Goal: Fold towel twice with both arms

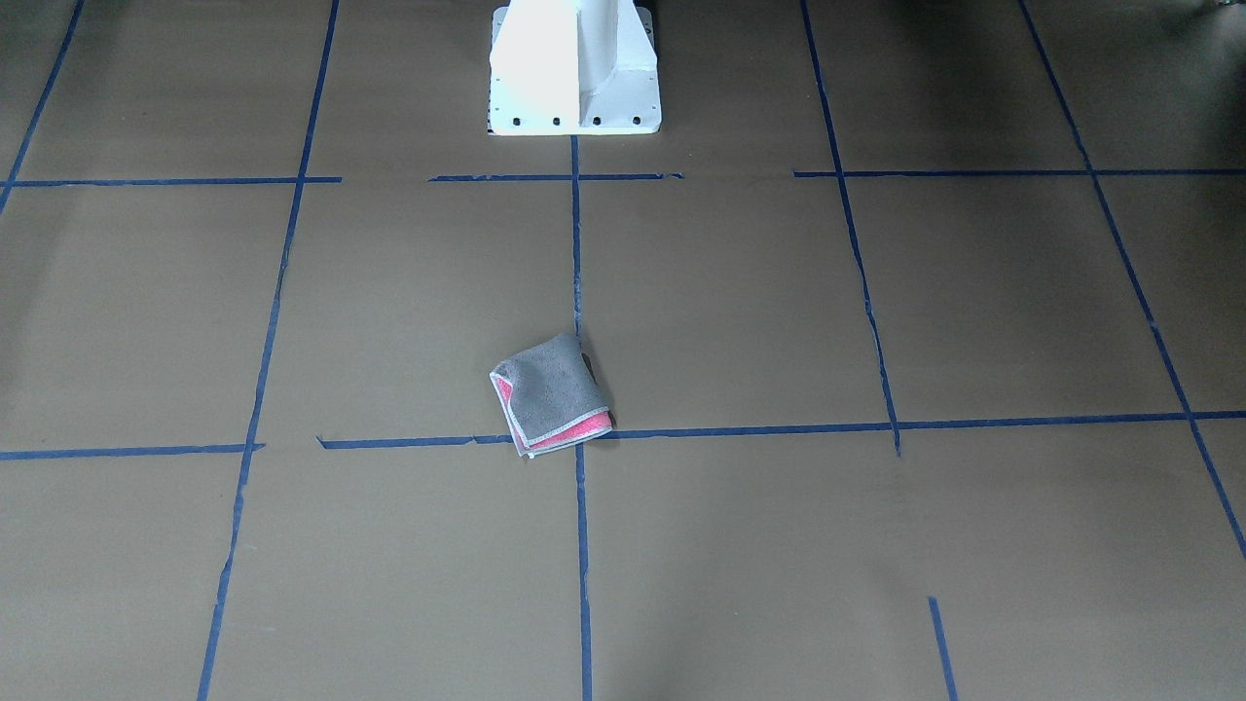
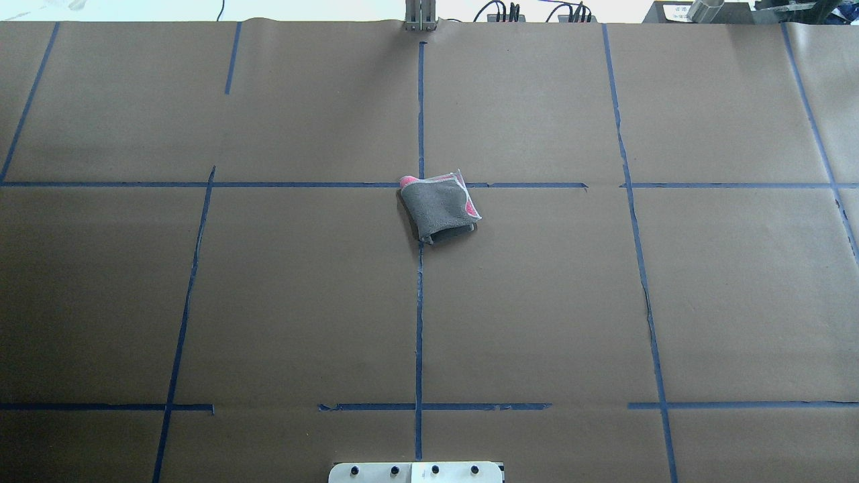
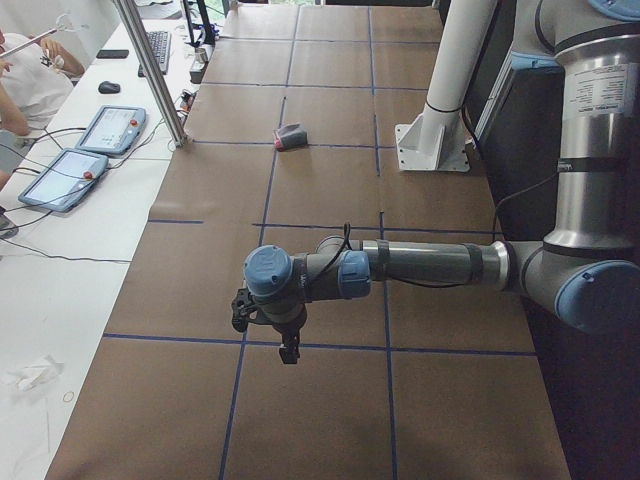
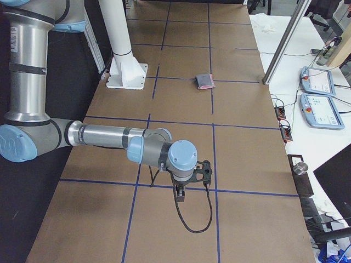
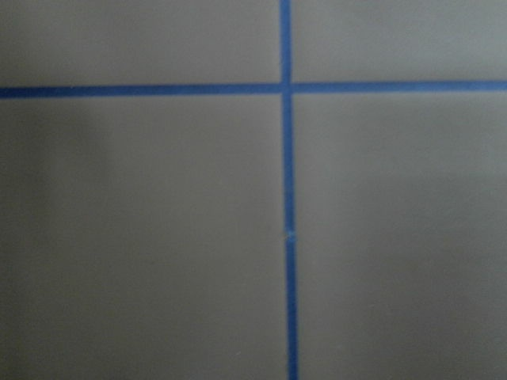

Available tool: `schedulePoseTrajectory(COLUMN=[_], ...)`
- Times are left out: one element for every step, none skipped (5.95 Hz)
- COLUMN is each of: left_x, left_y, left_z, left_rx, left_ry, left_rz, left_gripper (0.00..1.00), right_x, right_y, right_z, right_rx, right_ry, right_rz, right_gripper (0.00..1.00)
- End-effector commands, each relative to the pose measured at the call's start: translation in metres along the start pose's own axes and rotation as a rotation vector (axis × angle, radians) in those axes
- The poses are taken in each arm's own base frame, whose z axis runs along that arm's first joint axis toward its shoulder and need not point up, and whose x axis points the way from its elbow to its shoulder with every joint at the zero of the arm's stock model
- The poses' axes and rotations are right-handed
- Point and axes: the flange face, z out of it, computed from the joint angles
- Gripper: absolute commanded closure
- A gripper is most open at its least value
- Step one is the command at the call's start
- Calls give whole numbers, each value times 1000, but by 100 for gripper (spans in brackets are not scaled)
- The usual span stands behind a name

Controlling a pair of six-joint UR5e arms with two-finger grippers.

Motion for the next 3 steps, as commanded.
schedulePoseTrajectory(left_x=[-24,-24,-24], left_y=[13,13,13], left_z=[2,3,3], left_rx=[4,1,1], left_ry=[0,0,0], left_rz=[-35,-36,-36], left_gripper=[0,0,0], right_x=[-9,-10,-10], right_y=[-5,-5,-6], right_z=[8,11,10], right_rx=[-19,-26,-23], right_ry=[-1,-2,0], right_rz=[23,22,20], right_gripper=[0,0,0])
